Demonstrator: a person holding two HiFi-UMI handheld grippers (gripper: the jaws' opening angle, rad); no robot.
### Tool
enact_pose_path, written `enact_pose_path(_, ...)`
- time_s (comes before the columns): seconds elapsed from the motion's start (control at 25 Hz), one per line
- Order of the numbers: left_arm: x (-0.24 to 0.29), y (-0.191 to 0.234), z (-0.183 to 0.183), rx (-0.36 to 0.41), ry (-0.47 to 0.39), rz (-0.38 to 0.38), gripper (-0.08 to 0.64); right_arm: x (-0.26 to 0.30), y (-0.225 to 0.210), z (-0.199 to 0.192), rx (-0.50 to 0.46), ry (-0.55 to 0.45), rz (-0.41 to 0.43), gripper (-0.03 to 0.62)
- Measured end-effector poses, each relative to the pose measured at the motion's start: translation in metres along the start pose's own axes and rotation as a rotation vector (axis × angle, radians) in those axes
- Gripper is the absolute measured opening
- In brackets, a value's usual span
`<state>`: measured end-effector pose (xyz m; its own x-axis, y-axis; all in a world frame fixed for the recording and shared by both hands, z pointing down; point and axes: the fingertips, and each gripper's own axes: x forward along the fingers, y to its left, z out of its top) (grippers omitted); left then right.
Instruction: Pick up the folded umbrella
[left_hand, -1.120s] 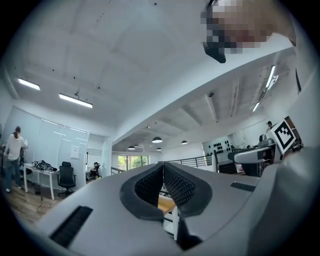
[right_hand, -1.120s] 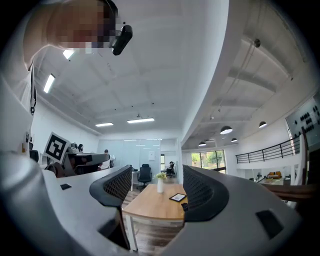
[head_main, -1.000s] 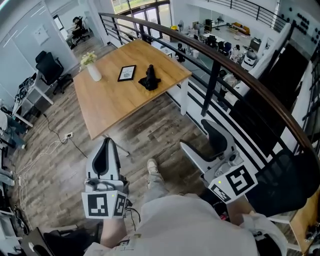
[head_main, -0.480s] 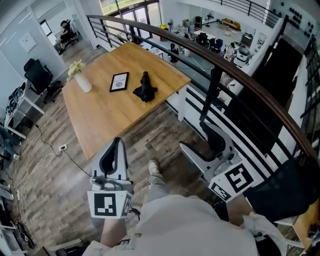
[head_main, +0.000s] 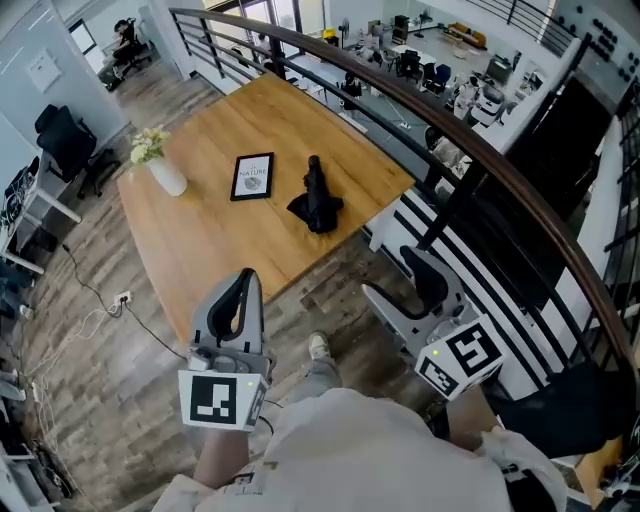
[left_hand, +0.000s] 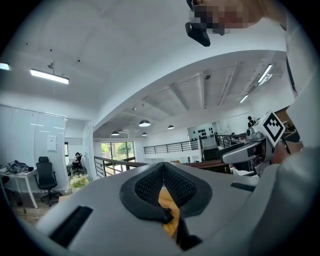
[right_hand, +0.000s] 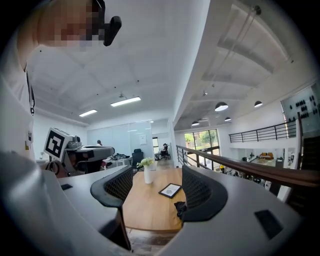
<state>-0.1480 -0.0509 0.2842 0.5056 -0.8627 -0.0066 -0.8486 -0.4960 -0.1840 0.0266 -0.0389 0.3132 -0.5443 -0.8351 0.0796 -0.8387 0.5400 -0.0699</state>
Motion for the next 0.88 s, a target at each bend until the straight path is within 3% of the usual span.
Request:
enact_pose_path(0.2,0.062,0.069,-0.009,0.016,0.014,-0.022,0.020,0.090,-0.030,0.016,0.023,0.001,-0.042,0.330)
enact_pose_path(0.44,0.107,0.120,-0.026,0.014,0.028,-0.036,0.020,0.163,-0.045,0.030,0.016,-0.004,-0.052,0.330)
enact_pose_path(0.88,0.152,0.130,-0.037,-0.021,0.054,0.002,0.020,0.221,-0.096,0.029,0.092,0.016,-0.030,0.331)
